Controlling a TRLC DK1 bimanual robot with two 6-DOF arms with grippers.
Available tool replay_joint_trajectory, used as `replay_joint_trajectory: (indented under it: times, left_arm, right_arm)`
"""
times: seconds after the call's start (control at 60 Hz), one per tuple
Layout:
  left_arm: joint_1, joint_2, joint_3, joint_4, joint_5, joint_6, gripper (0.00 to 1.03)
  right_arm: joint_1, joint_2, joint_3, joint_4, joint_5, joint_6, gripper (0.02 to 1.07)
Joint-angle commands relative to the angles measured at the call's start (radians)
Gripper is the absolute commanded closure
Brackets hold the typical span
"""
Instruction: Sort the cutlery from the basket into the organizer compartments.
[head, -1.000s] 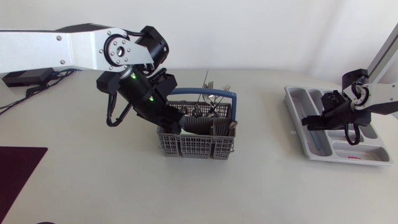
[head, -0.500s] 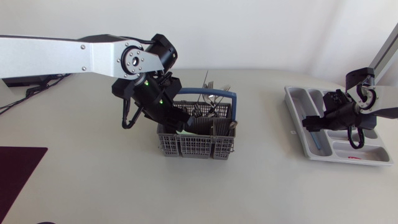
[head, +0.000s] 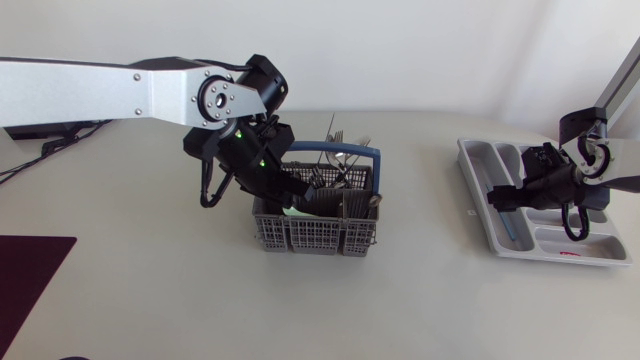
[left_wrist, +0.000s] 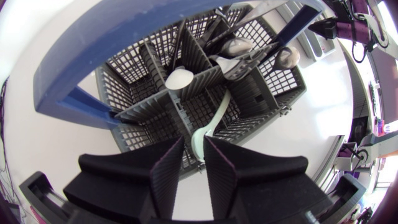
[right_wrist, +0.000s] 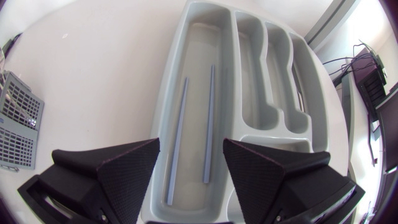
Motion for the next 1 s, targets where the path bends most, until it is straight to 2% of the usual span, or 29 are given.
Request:
replay_joint_trajectory:
  times: [0.0,0.1,0.35,0.55,0.633,0.783,0.933,0.983]
  left_arm:
    - [-0.012,0.031,0.003,0.004,-0.008,-0.024,0.87]
    - [-0.018,0.041,0.004,-0.001,-0.003,-0.025,0.88]
    - [-0.021,0.047,0.004,-0.005,0.009,-0.024,1.00]
    - [-0.028,0.035,0.036,-0.024,0.009,-0.016,1.00]
    - [-0.028,0.018,0.090,-0.073,0.001,0.002,1.00]
    - [-0.059,0.007,0.213,-0.172,-0.088,0.073,1.00]
    - [-0.120,0.025,0.325,-0.289,-0.189,0.174,1.00]
    - [-0.139,0.030,0.349,-0.312,-0.235,0.206,1.00]
  right_arm:
    - [0.011,-0.013,-0.028,0.006,0.007,0.020,0.32]
    - [0.013,-0.017,-0.033,0.009,0.009,0.020,0.32]
    - [0.011,-0.020,-0.042,0.021,0.015,0.015,0.32]
    - [0.018,-0.020,-0.055,0.035,0.018,0.010,0.32]
    - [0.021,-0.020,-0.058,0.038,0.018,0.007,0.32]
    - [0.022,-0.020,-0.064,0.042,0.018,-0.003,0.32]
    - [0.028,-0.025,-0.078,0.047,0.016,-0.023,0.32]
    - [0.033,-0.033,-0.087,0.056,0.016,-0.028,0.29]
